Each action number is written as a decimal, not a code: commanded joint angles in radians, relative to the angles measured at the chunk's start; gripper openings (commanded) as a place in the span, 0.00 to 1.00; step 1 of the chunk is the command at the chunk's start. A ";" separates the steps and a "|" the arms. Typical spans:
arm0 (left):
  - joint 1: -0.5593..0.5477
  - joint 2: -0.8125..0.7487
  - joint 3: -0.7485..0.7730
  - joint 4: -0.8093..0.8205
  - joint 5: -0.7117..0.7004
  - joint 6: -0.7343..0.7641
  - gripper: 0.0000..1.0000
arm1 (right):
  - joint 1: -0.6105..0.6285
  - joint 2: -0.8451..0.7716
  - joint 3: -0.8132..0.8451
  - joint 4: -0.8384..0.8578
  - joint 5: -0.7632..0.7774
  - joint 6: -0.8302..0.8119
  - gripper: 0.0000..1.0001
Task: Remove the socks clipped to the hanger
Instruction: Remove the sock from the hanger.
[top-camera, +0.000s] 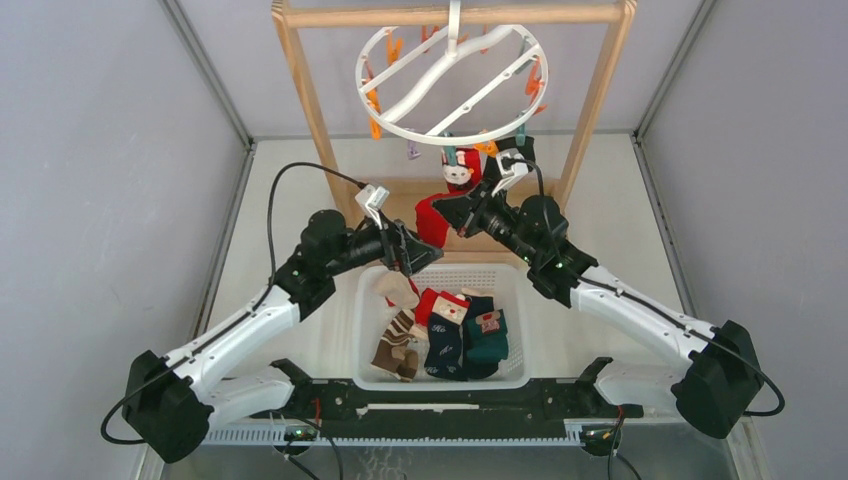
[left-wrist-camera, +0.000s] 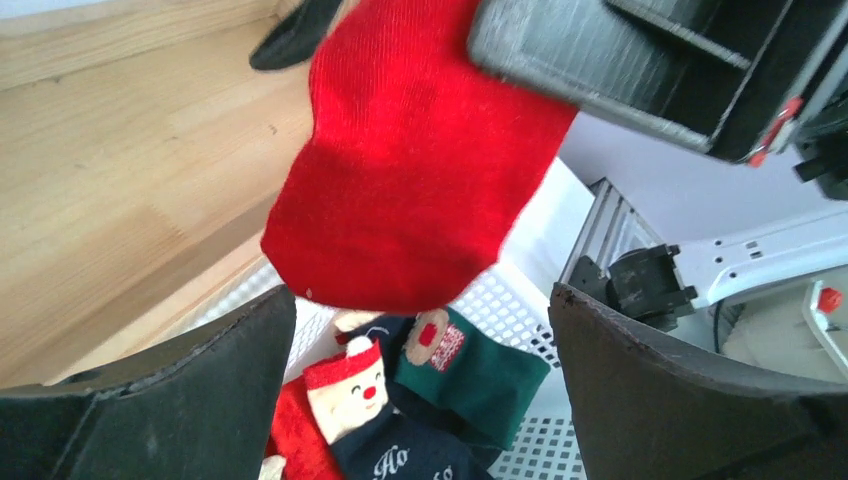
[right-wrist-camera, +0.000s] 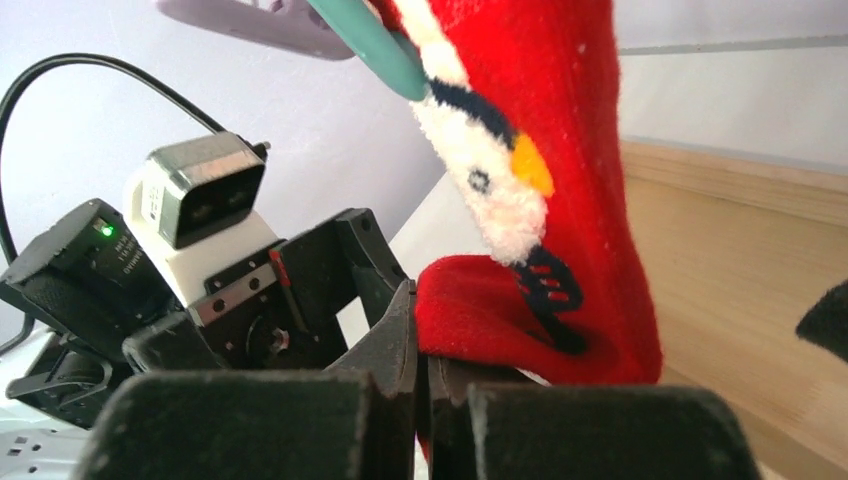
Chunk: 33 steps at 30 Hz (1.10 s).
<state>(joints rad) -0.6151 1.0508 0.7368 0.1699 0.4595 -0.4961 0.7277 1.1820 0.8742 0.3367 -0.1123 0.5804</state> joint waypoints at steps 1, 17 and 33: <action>-0.028 -0.016 0.047 -0.033 -0.086 0.090 1.00 | 0.009 0.009 0.056 -0.016 -0.011 0.072 0.00; -0.088 -0.082 -0.001 0.074 -0.232 0.132 0.98 | 0.104 0.013 0.010 -0.049 0.010 0.118 0.00; -0.089 -0.021 0.048 0.051 -0.093 0.118 0.29 | 0.064 -0.039 0.037 -0.088 -0.028 0.102 0.18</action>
<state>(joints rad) -0.7055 1.0298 0.7364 0.1997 0.3161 -0.3763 0.8158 1.1984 0.8757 0.2428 -0.1108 0.6884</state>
